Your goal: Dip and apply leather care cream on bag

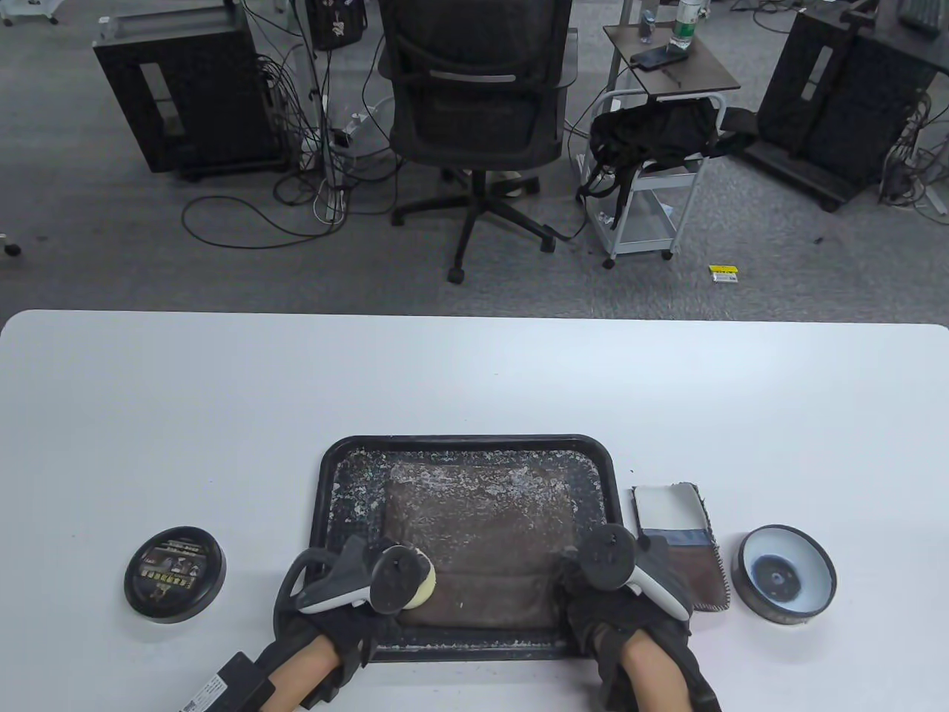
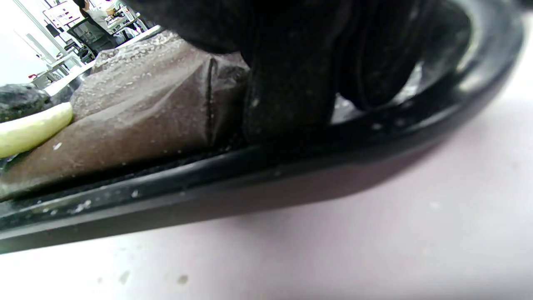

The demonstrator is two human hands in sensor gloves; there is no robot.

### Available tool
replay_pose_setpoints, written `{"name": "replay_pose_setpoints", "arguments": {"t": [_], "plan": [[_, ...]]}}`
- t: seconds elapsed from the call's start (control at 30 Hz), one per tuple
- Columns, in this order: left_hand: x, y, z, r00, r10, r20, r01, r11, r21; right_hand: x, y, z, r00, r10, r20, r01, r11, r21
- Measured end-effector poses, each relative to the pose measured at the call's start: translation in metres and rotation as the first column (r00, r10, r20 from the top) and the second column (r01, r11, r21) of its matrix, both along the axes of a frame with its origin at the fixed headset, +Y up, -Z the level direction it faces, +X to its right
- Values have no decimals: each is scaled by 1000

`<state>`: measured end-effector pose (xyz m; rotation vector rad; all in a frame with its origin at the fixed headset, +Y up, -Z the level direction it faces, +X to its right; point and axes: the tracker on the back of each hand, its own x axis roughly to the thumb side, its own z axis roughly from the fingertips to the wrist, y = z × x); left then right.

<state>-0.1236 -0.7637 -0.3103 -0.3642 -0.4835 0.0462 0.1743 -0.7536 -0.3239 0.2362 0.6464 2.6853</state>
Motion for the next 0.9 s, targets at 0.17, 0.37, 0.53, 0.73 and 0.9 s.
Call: {"name": "replay_pose_setpoints", "arguments": {"t": [0.17, 0.37, 0.53, 0.73, 0.9], "plan": [[31, 0, 4, 998, -46, 45, 45, 999, 32, 1, -1, 0, 1000, -9, -1, 9, 1000, -3], [68, 1, 1, 993, -55, 104, 54, 998, 17, 2, -1, 0, 1000, -10, -3, 10, 1000, -1], [94, -2, -3, 991, -29, 133, 27, 999, 17, 5, -2, 0, 999, -32, 3, 32, 999, -9], [121, -4, -5, 983, 26, 180, -32, 999, 29, 7, -2, -1, 999, -53, 7, 53, 998, -16], [130, -5, -7, 976, 47, 210, -58, 997, 45, 10, -3, -2, 996, -86, 21, 87, 996, -23]]}}
